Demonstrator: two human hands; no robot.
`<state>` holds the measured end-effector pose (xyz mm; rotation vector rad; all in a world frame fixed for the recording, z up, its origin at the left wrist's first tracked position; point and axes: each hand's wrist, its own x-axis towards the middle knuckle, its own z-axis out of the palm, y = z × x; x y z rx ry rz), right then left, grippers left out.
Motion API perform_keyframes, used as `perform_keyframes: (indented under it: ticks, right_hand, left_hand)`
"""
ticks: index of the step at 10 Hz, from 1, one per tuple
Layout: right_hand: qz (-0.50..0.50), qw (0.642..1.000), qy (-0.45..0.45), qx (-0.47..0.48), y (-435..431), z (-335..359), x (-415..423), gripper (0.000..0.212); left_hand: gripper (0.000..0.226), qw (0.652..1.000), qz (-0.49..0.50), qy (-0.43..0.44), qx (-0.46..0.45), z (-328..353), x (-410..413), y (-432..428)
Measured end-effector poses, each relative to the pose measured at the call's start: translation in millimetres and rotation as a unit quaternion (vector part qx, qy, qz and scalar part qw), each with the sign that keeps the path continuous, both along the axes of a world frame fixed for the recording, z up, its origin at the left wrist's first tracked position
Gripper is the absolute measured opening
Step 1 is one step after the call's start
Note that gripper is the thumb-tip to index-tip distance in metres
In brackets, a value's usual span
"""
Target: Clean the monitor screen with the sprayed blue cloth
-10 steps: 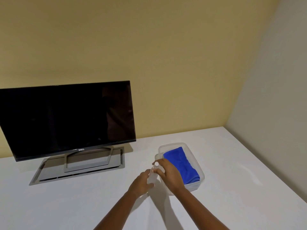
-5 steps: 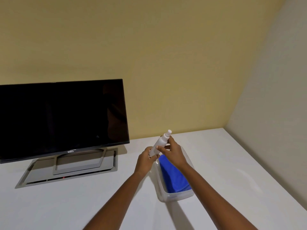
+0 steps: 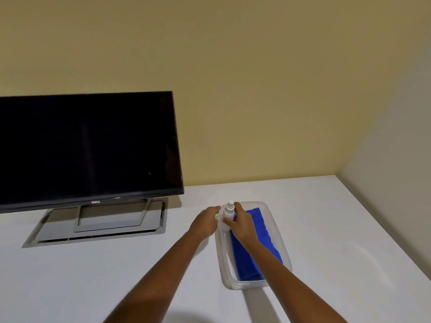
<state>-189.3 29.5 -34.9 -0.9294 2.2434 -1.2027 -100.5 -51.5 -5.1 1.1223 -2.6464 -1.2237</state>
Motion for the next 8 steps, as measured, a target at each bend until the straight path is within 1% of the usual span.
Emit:
perform_keyframes:
  ticks: [2, 4, 5, 6, 7, 8]
  right_hand:
    - [0.033, 0.998, 0.009, 0.044, -9, -13, -11, 0.039]
    - [0.058, 0.996, 0.019, 0.064, -17, -19, -18, 0.04]
    - [0.068, 0.994, 0.025, 0.076, -15, -26, -19, 0.044]
    - [0.065, 0.994, 0.019, 0.082, -11, -30, -16, 0.051]
    - [0.057, 0.996, 0.015, 0.071, -9, -37, -13, 0.05]
    - [0.006, 0.999, -0.009, 0.049, -5, -34, -13, 0.045]
  left_hand:
    - [0.049, 1.0, 0.0, -0.015, 0.016, -6, -2, -8]
    - [0.051, 0.999, 0.003, -0.02, 0.035, -13, -1, -8]
    - [0.05, 0.999, 0.001, -0.02, 0.028, -16, 0, -7]
    - [0.051, 0.999, -0.006, -0.029, 0.036, -16, 4, -6]
    - [0.051, 0.999, -0.024, -0.042, 0.024, -16, 10, -3]
    - [0.052, 0.997, -0.029, -0.068, -0.008, -14, 21, -3]
